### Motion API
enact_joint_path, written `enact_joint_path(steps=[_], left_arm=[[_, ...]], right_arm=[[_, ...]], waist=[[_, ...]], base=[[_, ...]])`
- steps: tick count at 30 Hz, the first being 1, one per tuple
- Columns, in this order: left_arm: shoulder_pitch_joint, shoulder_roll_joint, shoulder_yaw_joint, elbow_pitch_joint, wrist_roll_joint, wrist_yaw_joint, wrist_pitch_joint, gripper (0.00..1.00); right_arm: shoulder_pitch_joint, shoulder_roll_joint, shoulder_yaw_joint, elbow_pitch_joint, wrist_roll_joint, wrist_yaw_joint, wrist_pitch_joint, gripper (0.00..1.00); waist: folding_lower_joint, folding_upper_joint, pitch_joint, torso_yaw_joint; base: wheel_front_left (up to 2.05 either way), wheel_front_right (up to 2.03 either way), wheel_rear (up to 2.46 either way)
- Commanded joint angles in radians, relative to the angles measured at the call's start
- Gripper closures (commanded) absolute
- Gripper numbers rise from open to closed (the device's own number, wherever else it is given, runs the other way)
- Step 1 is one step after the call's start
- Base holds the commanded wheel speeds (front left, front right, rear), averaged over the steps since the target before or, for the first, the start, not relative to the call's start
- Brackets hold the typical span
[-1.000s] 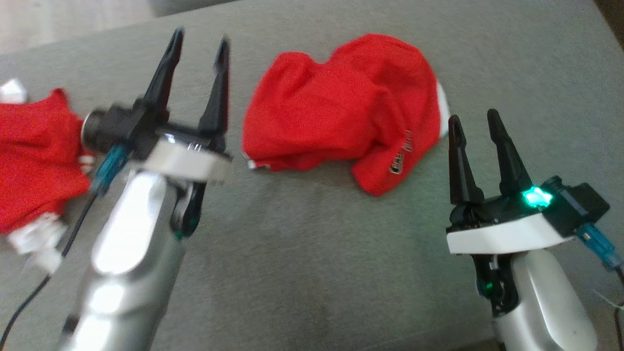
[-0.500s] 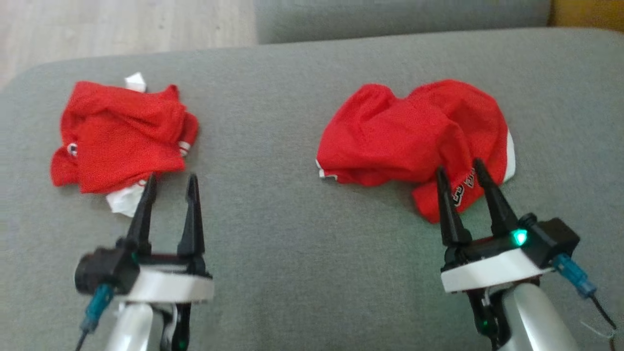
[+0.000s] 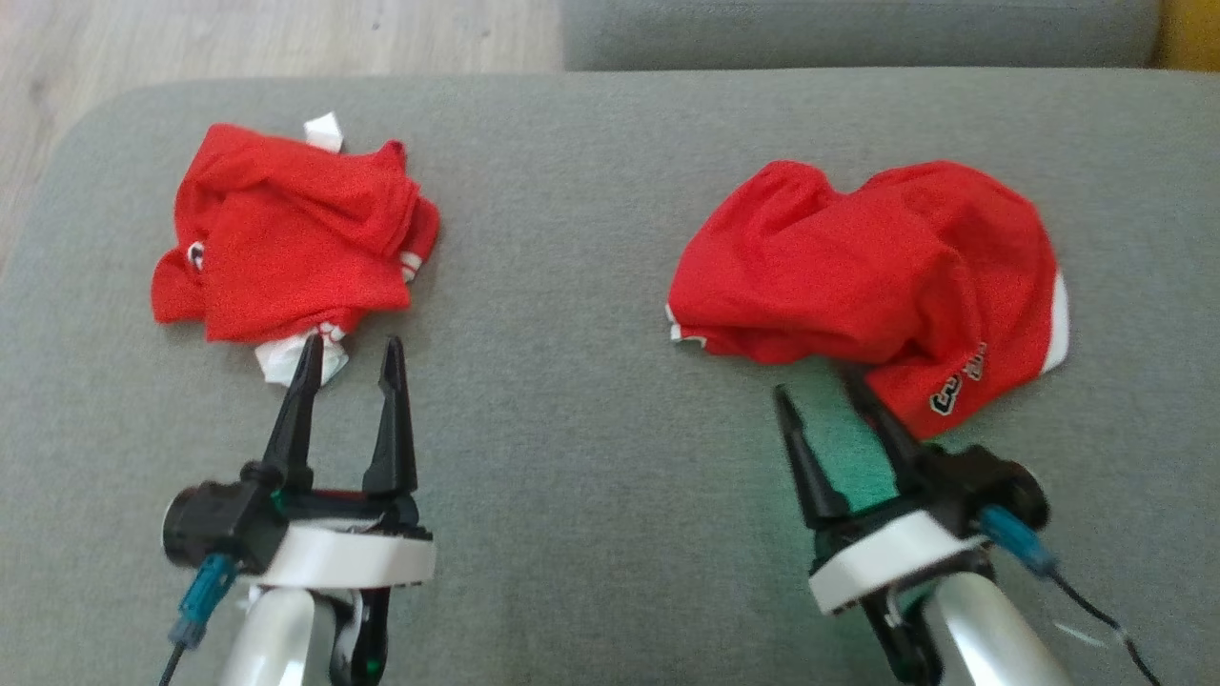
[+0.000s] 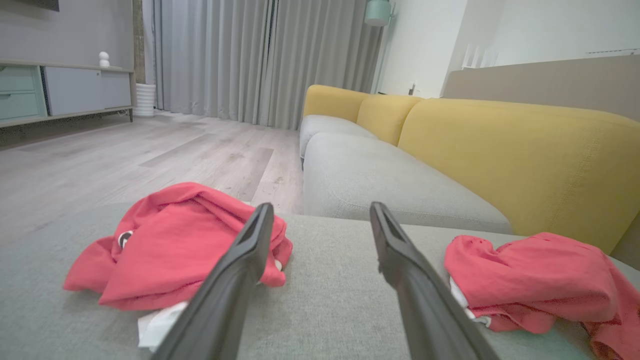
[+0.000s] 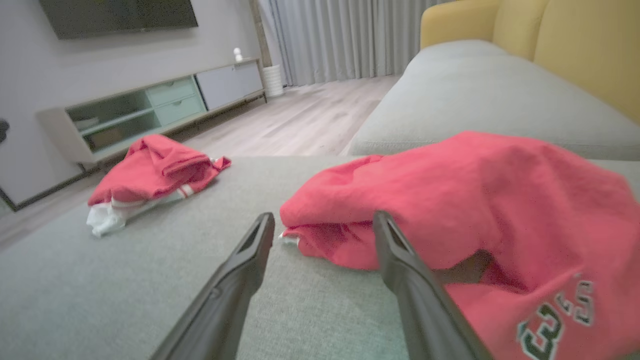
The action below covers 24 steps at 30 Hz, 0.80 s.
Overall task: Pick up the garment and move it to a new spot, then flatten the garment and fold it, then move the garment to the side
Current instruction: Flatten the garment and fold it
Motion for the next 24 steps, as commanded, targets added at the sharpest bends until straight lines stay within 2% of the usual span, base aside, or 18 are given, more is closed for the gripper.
enact_joint_path(steps=[1,10,22,23,24], left_arm=[[-0.043,0.002,0.023,-0.031,0.009,-0.003,-0.005,0.0],[-0.086,0.0,-0.028,-0.008,-0.026,-0.003,-0.005,0.0],[-0.112,0.0,-0.06,-0.009,-0.062,0.022,-0.005,0.0],[-0.112,0.0,-0.061,-0.01,-0.064,0.024,-0.005,0.0],[-0.112,0.0,-0.062,-0.01,-0.066,0.025,-0.005,0.0]], right_arm=[[-0.065,-0.005,0.034,-0.003,-0.014,-0.001,-0.009,0.0],[-0.292,-0.057,0.092,0.298,-0.076,-0.001,0.027,0.0],[-0.464,-0.056,0.208,0.595,-0.053,-0.001,0.131,0.0],[-0.47,-0.052,0.216,0.615,-0.037,-0.001,0.142,0.04],[-0.477,-0.049,0.227,0.631,-0.023,-0.001,0.148,0.67]], waist=[[0.0,0.0,0.022,0.023],[0.0,0.0,0.096,0.111],[0.0,0.0,0.128,0.17],[0.0,0.0,0.128,0.172],[0.0,0.0,0.127,0.173]], base=[[0.0,0.0,0.0],[0.0,0.0,0.0],[0.0,0.0,0.0],[0.0,0.0,0.0],[0.0,0.0,0.0]])
